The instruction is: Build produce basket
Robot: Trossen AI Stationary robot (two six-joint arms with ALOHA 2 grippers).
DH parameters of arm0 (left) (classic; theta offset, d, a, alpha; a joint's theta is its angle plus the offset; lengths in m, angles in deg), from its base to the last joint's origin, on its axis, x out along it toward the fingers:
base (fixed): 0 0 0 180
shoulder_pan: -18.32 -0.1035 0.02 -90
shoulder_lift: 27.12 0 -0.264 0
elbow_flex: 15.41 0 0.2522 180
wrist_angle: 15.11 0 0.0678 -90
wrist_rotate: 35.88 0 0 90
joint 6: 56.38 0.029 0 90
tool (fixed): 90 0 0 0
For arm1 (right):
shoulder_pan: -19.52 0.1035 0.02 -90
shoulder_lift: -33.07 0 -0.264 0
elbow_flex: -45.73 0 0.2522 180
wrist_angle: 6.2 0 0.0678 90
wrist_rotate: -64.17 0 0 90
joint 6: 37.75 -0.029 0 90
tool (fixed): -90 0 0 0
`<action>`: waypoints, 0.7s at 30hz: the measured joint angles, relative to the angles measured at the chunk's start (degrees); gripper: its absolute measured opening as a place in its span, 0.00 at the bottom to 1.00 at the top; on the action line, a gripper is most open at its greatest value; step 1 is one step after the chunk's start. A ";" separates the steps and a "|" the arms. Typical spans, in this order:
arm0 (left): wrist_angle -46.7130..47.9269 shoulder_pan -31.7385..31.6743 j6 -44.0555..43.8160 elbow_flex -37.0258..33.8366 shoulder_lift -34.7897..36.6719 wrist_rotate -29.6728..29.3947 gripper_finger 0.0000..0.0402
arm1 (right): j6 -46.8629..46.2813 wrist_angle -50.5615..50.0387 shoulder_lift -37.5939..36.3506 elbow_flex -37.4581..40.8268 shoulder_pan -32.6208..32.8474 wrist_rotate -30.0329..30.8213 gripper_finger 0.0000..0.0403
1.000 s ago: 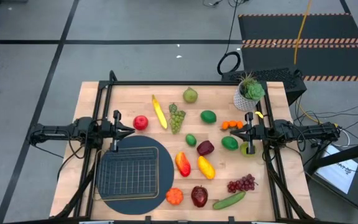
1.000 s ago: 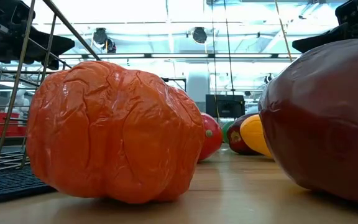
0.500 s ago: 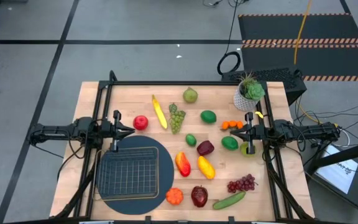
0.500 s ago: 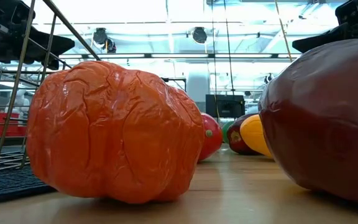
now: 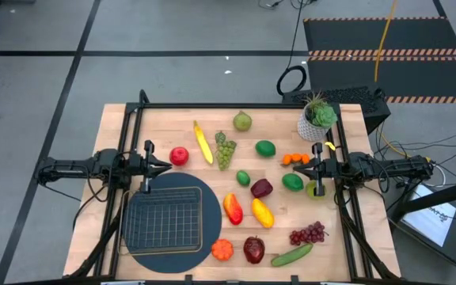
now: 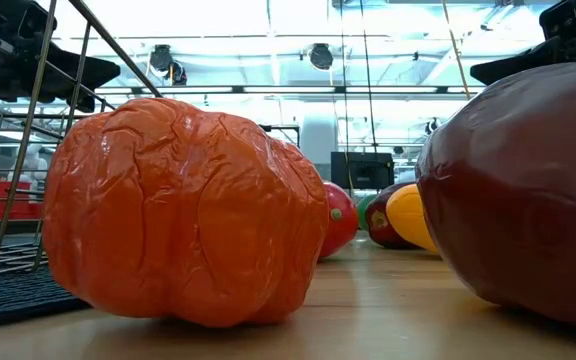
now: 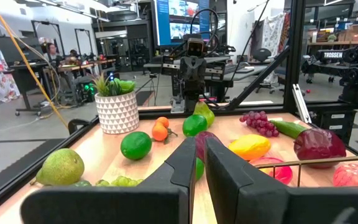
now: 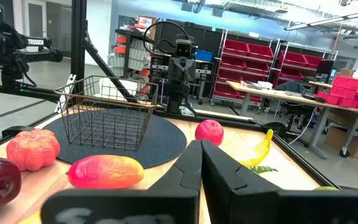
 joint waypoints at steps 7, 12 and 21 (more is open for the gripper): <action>0.00 -0.02 -0.25 0.01 0.02 0.00 0.09 | 0.00 0.00 -0.01 -0.02 0.00 0.01 0.00; -2.42 0.00 -2.49 -0.01 0.00 0.00 0.09 | 0.00 0.00 -0.02 -0.02 0.00 0.00 0.00; -4.54 -0.02 -0.38 10.06 -3.32 0.07 0.03 | 0.00 0.00 0.00 0.00 0.01 0.02 0.00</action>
